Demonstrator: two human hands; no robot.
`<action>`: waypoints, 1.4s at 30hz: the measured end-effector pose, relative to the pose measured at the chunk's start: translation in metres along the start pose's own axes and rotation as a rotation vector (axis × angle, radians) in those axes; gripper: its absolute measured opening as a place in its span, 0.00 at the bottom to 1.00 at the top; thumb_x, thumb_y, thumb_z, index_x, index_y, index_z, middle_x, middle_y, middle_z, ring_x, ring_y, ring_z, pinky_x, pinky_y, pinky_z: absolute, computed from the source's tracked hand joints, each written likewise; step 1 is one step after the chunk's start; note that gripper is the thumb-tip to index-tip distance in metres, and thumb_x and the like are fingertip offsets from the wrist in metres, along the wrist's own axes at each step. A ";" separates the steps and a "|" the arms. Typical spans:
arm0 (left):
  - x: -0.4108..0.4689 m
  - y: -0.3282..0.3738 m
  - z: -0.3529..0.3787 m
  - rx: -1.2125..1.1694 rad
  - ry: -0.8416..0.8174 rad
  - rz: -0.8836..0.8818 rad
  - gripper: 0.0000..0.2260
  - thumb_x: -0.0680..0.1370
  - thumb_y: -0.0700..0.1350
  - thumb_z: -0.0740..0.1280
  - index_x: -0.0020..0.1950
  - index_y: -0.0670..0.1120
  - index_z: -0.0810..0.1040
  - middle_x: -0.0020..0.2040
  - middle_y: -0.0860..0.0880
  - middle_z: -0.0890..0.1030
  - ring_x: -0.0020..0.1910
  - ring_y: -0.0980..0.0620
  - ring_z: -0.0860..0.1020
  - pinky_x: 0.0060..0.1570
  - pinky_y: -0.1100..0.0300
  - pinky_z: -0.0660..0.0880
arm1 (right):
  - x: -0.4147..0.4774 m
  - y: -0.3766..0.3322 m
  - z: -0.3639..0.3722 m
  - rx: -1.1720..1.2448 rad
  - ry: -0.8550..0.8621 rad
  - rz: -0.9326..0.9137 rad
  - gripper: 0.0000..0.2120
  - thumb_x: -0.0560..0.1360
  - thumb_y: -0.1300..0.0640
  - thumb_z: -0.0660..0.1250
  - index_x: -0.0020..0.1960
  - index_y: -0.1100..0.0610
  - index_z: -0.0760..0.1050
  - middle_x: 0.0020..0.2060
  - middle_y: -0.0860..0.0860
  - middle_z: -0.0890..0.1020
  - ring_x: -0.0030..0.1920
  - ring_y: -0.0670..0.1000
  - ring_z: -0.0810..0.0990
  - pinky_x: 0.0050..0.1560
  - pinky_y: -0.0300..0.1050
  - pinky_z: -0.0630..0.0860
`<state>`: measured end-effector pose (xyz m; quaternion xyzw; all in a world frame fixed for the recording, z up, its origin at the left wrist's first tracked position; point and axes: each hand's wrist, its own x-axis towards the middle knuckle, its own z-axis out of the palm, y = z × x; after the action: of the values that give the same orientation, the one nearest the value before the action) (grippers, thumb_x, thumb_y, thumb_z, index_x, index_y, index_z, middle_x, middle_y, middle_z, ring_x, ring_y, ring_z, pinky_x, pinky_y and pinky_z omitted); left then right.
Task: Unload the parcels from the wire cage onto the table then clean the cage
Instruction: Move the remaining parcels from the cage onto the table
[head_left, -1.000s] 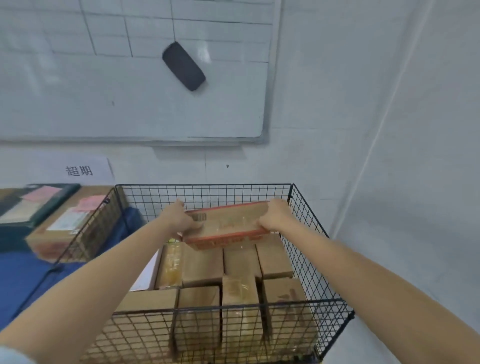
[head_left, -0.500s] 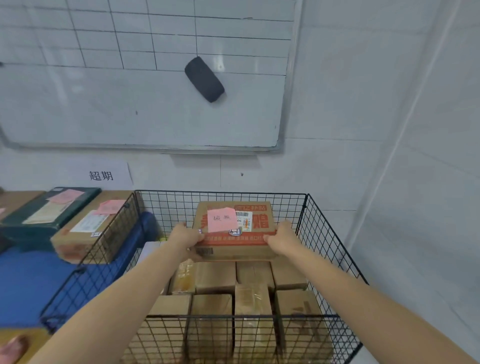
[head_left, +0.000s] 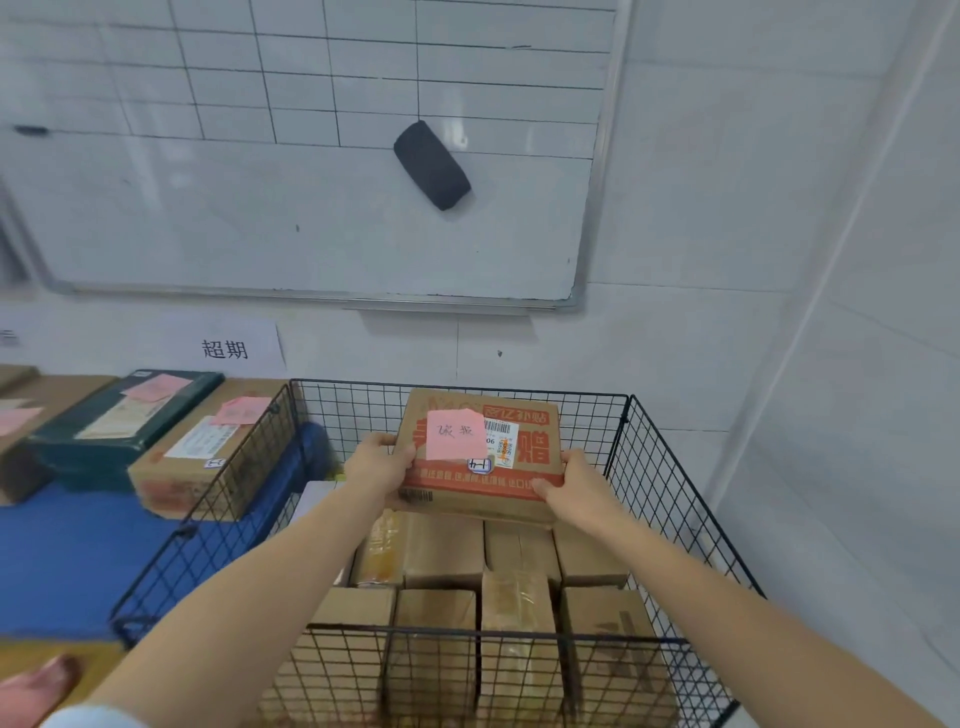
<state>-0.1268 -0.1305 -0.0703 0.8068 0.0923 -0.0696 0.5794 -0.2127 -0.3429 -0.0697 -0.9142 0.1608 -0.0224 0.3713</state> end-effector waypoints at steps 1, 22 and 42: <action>0.001 0.001 -0.003 0.034 0.018 0.025 0.17 0.78 0.47 0.66 0.66 0.46 0.71 0.58 0.41 0.79 0.56 0.39 0.79 0.51 0.41 0.78 | -0.002 -0.001 -0.002 -0.027 -0.001 -0.050 0.22 0.77 0.52 0.68 0.68 0.56 0.67 0.63 0.51 0.77 0.62 0.50 0.76 0.60 0.43 0.74; -0.009 0.029 -0.120 0.389 0.338 0.157 0.18 0.80 0.50 0.62 0.68 0.45 0.73 0.58 0.43 0.80 0.54 0.44 0.79 0.57 0.51 0.76 | -0.002 -0.094 0.007 -0.321 -0.060 -0.383 0.50 0.64 0.41 0.77 0.76 0.56 0.55 0.73 0.52 0.66 0.72 0.52 0.66 0.68 0.49 0.67; 0.052 0.025 -0.281 0.220 0.303 0.293 0.18 0.80 0.48 0.63 0.70 0.49 0.72 0.58 0.44 0.81 0.56 0.44 0.78 0.51 0.56 0.73 | -0.013 -0.236 0.109 -0.384 0.052 -0.411 0.44 0.64 0.43 0.78 0.72 0.54 0.60 0.67 0.52 0.72 0.65 0.52 0.72 0.61 0.48 0.73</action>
<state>-0.0687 0.1314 0.0310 0.8712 0.0520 0.1273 0.4713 -0.1421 -0.1066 0.0145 -0.9803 -0.0171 -0.0899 0.1749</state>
